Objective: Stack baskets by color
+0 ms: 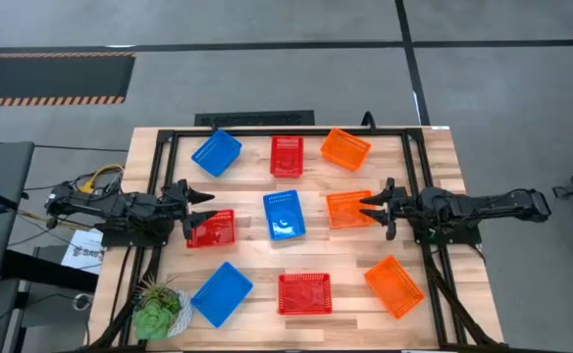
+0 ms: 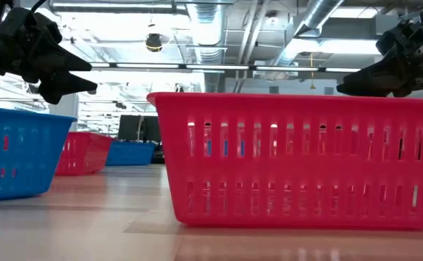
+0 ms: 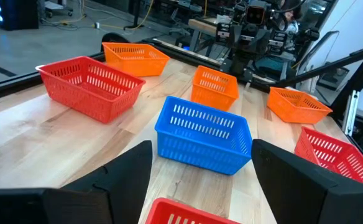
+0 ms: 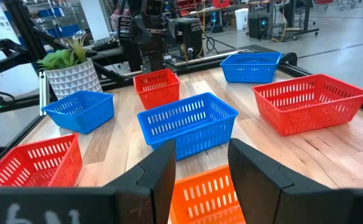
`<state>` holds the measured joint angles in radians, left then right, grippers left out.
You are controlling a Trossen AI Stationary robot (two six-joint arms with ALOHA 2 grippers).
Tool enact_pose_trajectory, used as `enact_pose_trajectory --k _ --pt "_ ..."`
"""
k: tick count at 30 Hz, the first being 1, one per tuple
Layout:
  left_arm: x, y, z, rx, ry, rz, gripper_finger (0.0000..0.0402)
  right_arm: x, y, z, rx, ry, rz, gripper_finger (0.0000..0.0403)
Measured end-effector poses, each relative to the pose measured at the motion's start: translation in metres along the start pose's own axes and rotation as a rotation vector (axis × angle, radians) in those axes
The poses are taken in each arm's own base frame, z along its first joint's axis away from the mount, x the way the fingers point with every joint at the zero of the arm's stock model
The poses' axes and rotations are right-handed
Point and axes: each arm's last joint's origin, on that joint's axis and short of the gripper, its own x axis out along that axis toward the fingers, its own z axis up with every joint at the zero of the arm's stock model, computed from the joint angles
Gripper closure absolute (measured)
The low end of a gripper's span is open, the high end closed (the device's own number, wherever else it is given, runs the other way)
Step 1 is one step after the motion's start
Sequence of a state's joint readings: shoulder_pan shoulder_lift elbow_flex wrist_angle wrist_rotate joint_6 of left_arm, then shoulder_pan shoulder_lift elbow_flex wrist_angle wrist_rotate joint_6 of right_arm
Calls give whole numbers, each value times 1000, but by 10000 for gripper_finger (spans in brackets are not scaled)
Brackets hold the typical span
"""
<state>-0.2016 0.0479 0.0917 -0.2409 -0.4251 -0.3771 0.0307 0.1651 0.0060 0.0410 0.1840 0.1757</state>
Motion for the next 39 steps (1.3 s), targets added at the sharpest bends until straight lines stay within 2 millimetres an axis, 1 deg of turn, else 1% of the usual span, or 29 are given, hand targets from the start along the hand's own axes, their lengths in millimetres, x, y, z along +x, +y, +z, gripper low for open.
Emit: enact_pose_trajectory --k 16,18,22,27,29,30,34,37,39 --pt "0 0 0 1 -1 1 139 0 0 0 0 0 0 230" --pt "0 0 0 35 -4 9 139 0 0 0 0 0 0 230" --pt "0 3 2 144 -48 119 139 0 0 0 0 0 0 230" --pt "-1 6 3 153 -82 236 139 0 0 0 0 0 0 230" --pt "-1 7 4 115 -95 253 139 0 0 0 26 -3 1 230" --pt "-1 7 4 87 -99 252 139 0 0 1 73 -12 4 230" --pt "-1 7 4 -40 -113 239 139 0 1 5 355 -46 19 230" --pt "-1 6 4 -154 -116 209 139 0 0 6 393 -58 16 230" --pt "-1 6 5 -185 -138 229 139 0 0 6 393 -59 13 230"
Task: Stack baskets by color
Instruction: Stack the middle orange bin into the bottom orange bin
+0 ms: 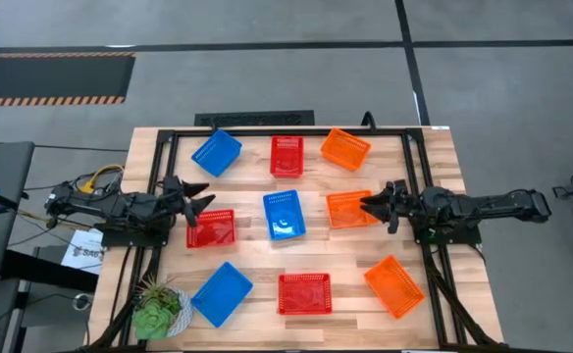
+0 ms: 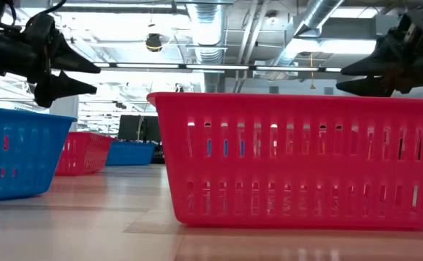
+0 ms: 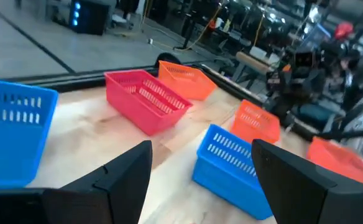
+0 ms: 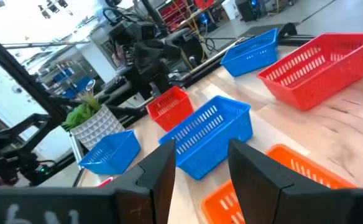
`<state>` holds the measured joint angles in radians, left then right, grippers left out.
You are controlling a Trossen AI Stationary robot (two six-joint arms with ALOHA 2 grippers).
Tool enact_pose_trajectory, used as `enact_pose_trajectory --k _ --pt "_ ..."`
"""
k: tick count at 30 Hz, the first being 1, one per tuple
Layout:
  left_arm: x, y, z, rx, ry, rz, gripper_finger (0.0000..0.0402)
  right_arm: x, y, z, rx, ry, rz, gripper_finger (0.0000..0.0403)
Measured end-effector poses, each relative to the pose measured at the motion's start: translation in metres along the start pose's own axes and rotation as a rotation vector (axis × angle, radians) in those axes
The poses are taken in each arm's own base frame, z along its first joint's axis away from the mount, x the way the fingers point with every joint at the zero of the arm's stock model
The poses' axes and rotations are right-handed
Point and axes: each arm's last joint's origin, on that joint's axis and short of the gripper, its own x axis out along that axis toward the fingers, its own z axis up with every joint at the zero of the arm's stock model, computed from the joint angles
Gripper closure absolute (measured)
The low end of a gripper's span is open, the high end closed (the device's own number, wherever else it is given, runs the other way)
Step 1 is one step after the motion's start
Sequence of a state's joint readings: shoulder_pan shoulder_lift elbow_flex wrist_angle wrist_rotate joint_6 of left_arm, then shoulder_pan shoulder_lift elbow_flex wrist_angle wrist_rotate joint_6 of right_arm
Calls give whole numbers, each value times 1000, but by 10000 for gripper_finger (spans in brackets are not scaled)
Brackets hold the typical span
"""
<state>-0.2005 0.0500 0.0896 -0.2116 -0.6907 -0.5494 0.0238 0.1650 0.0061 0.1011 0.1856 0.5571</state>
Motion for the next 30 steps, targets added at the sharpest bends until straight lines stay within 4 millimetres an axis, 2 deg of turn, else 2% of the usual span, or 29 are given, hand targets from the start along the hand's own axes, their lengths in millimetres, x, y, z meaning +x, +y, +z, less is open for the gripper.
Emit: enact_pose_trajectory --k 6,11,15,18,22,25,30 --pt "0 2 2 -154 -60 72 139 0 0 0 0 1 -3 230" --pt "0 2 3 -162 -66 69 139 0 0 0 -30 -3 -4 230" --pt "0 0 6 -205 -98 63 139 -1 3 9 -18 -84 -21 230" --pt "0 -1 11 -257 -153 68 139 -4 13 28 -30 -161 -28 230" --pt "-4 -14 28 -277 -211 -181 139 -10 31 60 -75 -218 -34 230" --pt "-9 -21 41 -300 -263 -341 139 -9 45 84 -116 -175 -78 230" --pt "-17 -31 67 -309 -228 -361 139 5 67 119 -195 34 -274 230"
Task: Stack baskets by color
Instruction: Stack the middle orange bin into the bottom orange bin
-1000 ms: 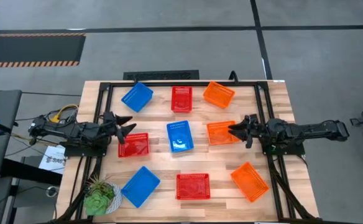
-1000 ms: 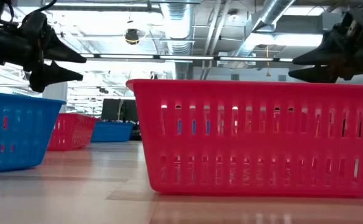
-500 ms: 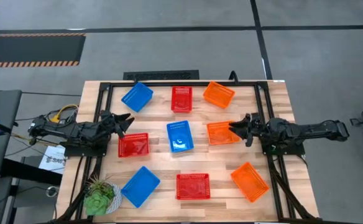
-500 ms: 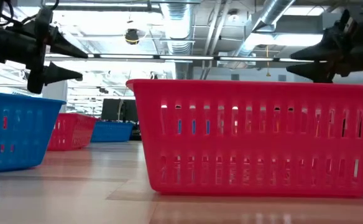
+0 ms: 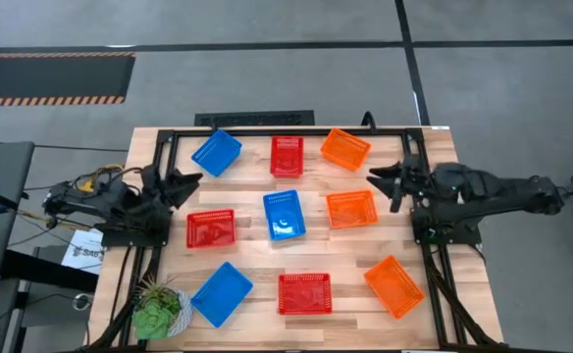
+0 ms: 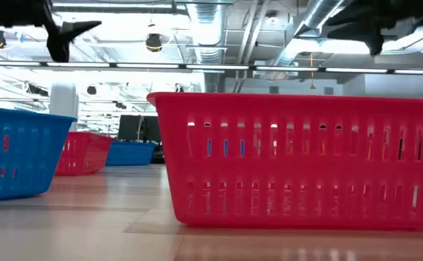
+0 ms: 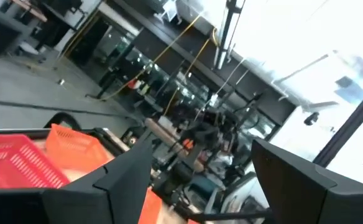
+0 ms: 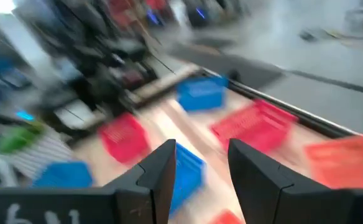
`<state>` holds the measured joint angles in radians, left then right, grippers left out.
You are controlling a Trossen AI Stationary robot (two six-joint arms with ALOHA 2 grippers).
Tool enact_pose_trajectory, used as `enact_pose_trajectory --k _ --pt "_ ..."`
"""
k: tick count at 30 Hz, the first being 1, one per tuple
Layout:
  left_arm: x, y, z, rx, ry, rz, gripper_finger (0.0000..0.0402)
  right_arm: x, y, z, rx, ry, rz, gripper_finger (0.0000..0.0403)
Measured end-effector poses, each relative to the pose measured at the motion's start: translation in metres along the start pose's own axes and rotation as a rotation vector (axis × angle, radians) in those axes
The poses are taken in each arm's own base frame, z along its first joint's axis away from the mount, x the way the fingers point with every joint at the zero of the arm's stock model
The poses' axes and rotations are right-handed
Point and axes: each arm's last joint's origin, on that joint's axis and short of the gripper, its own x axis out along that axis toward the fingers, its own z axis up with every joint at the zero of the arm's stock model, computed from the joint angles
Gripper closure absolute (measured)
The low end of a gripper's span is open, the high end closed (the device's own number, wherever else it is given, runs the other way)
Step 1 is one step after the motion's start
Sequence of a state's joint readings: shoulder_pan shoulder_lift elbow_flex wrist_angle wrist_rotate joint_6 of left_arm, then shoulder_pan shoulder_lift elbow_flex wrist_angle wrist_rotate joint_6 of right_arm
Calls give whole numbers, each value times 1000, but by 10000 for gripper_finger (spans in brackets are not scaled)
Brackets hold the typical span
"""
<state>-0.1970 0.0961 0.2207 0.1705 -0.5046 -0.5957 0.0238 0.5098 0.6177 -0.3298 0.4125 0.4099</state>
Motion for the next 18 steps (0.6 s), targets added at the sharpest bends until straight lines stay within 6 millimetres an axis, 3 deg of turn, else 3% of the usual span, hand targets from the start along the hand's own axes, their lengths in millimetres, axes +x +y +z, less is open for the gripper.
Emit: enact_pose_trajectory --k 5,10,13,18 --pt "6 -19 22 29 156 110 139 12 20 35 -93 236 -145 230" --pt "14 -38 42 75 353 243 139 31 38 57 -157 405 -228 230" --pt "20 -48 50 113 434 310 139 41 44 60 -164 498 -284 230" --pt "31 -59 53 160 537 352 139 50 43 46 -58 667 -440 230"
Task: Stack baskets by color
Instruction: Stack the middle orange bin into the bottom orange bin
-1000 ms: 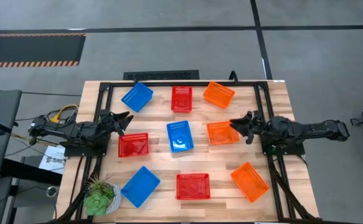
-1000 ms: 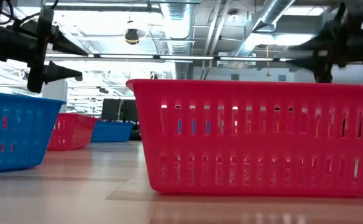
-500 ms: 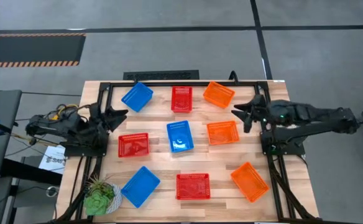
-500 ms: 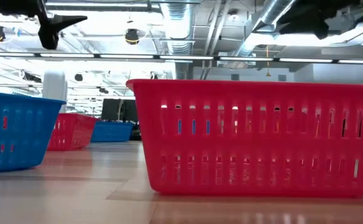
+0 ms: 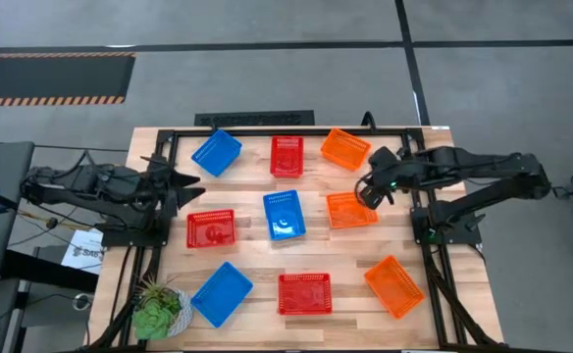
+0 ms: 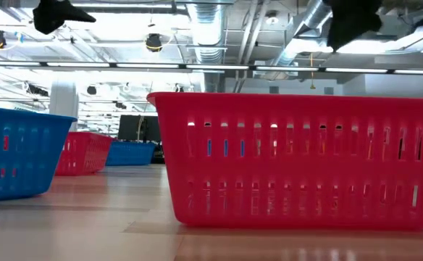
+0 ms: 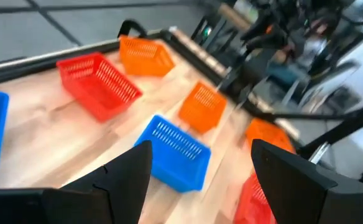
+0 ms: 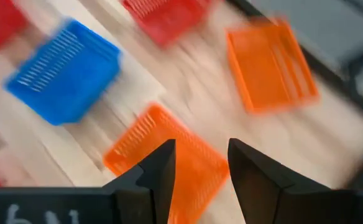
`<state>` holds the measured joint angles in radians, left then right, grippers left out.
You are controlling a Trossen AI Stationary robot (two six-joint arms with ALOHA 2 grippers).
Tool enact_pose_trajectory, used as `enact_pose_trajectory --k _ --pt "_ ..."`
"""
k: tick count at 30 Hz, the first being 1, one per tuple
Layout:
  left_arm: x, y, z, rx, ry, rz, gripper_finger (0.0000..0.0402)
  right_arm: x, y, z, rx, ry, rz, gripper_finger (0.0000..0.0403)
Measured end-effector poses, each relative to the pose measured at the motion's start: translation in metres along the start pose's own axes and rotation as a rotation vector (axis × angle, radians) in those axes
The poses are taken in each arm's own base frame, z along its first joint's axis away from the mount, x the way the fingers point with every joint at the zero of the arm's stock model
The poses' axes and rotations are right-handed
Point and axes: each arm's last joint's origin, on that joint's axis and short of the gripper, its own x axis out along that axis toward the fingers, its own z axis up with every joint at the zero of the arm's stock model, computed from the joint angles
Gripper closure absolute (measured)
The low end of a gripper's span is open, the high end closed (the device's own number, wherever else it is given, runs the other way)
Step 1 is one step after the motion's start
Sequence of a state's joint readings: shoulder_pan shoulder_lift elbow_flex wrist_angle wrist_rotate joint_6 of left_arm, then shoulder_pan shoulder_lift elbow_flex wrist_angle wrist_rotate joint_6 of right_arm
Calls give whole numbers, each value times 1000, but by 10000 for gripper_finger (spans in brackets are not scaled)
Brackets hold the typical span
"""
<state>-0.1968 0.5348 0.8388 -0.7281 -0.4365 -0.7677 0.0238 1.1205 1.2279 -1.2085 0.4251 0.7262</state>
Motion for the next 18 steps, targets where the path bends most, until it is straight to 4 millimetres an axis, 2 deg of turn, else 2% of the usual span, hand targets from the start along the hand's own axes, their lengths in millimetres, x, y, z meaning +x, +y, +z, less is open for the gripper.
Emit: enact_pose_trajectory --k 6,18 --pt "13 -6 -4 23 63 27 139 16 4 -21 171 241 -147 230" --pt "21 -7 -7 13 88 75 139 24 34 -52 246 323 -196 230"
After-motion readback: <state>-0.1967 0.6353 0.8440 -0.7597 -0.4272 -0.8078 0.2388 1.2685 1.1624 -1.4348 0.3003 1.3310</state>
